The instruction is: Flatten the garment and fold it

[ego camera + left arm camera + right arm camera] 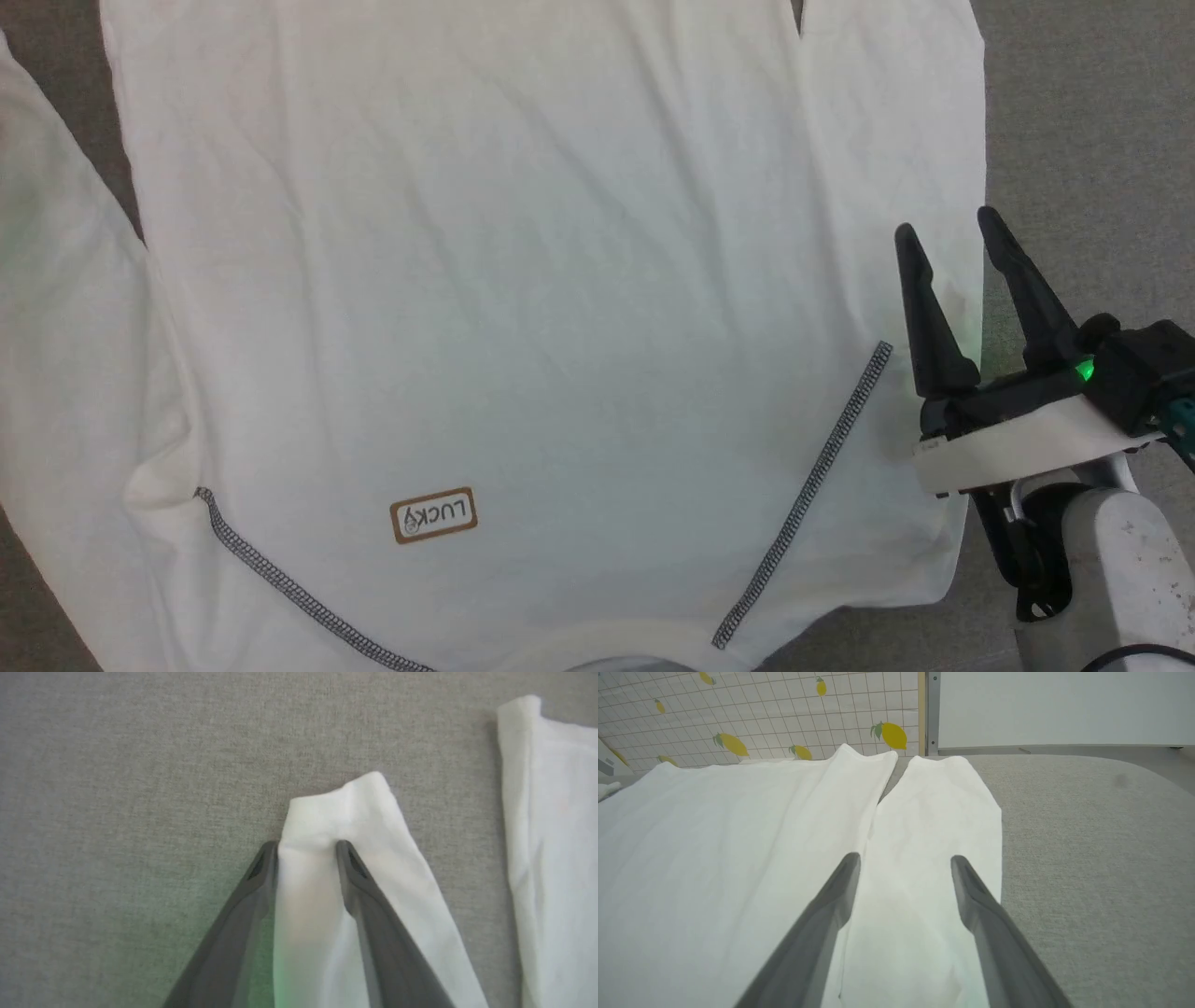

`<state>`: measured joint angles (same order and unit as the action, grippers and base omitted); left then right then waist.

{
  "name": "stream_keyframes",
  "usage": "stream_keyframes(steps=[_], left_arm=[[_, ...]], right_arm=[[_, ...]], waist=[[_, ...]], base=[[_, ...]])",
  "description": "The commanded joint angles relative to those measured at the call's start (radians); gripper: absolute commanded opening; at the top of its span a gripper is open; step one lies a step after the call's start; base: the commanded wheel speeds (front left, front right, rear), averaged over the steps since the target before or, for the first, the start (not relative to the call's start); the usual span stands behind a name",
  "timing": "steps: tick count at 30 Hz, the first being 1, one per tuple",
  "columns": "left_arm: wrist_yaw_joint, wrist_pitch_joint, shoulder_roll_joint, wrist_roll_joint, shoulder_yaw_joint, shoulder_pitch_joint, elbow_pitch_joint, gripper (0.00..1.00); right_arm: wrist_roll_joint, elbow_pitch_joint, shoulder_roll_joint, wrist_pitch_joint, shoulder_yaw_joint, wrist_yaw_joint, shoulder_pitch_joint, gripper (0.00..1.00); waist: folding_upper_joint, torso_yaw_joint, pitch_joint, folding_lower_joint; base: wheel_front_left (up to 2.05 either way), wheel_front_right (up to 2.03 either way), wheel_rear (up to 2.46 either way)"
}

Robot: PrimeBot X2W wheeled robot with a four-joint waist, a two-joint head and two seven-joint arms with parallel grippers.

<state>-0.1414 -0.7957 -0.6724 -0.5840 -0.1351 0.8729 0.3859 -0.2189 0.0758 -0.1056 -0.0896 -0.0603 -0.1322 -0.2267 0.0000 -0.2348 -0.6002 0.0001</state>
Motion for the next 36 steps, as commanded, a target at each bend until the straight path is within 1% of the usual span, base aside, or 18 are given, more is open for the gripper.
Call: stream_keyframes(steps=[1, 2, 6, 9, 15, 18, 22, 26, 30, 34, 36], left_arm=[[-0.01, -0.022, 0.015, -0.007, -0.015, -0.065, 0.01, 0.0], [-0.014, -0.01, 0.014, -0.006, -0.01, -0.07, 0.001, 0.0], [-0.034, 0.125, 0.014, 0.015, 0.022, -0.103, -0.042, 0.0], [-0.037, 0.211, 0.006, 0.035, 0.032, -0.147, -0.055, 0.0], [-0.037, 0.306, -0.016, 0.033, 0.07, -0.254, -0.126, 0.0], [-0.047, 0.324, -0.037, 0.031, 0.094, -0.319, -0.189, 0.0], [-0.068, 0.325, -0.058, 0.02, 0.13, -0.416, -0.315, 0.0], [-0.086, 0.319, -0.048, -0.005, 0.156, -0.496, -0.462, 0.0], [-0.09, 0.308, -0.015, -0.043, 0.154, -0.545, -0.616, 0.0], [-0.084, 0.291, 0.041, -0.07, 0.09, -0.544, -0.75, 0.0], [-0.08, 0.285, 0.073, -0.076, 0.047, -0.522, -0.783, 0.0]], right_arm=[[0.004, -0.003, 0.005, -0.004, 0.0, 0.002, -0.019, 1.0], [0.005, -0.004, 0.005, -0.003, -0.001, 0.002, -0.02, 1.0], [0.003, -0.01, 0.001, 0.0, 0.006, 0.002, -0.019, 1.0], [0.008, -0.016, -0.002, 0.003, 0.023, 0.002, -0.002, 1.0], [0.016, -0.015, -0.004, 0.024, 0.057, 0.002, 0.061, 1.0], [0.017, -0.008, -0.002, 0.039, 0.074, 0.002, 0.097, 1.0], [0.022, 0.013, 0.002, 0.063, 0.091, 0.002, 0.142, 1.0], [0.026, 0.037, 0.006, 0.084, 0.108, 0.002, 0.177, 1.0], [0.027, 0.059, 0.01, 0.101, 0.113, 0.002, 0.202, 1.0], [0.028, 0.074, 0.014, 0.112, 0.113, 0.002, 0.215, 1.0], [0.026, 0.078, 0.015, 0.115, 0.11, 0.002, 0.219, 1.0]], waist=[[0.0, 0.009, 0.013, -0.0001], [0.0, 0.011, 0.016, -0.0001], [0.0, 0.029, 0.06, -0.0001], [0.0, 0.053, 0.118, -0.0001], [0.0, 0.117, 0.251, -0.0001], [0.0, 0.147, 0.31, -0.0001], [0.0, 0.181, 0.374, -0.0001], [0.0, 0.212, 0.423, -0.0001], [0.0, 0.23, 0.452, -0.0001], [0.0, 0.24, 0.465, -0.0001], [0.0, 0.242, 0.467, -0.0001]], base=[[0.0, 0.0, 0.0], [0.0, 0.0, 0.0], [0.0, 0.0, 0.0], [0.0, 0.0, 0.0], [0.0, 0.0, 0.0], [0.0, 0.0, 0.0], [0.0, 0.0, 0.0], [0.0, 0.0, 0.0], [0.0, 0.0, 0.0], [0.0, 0.0, 0.0], [0.0, 0.0, 0.0]])
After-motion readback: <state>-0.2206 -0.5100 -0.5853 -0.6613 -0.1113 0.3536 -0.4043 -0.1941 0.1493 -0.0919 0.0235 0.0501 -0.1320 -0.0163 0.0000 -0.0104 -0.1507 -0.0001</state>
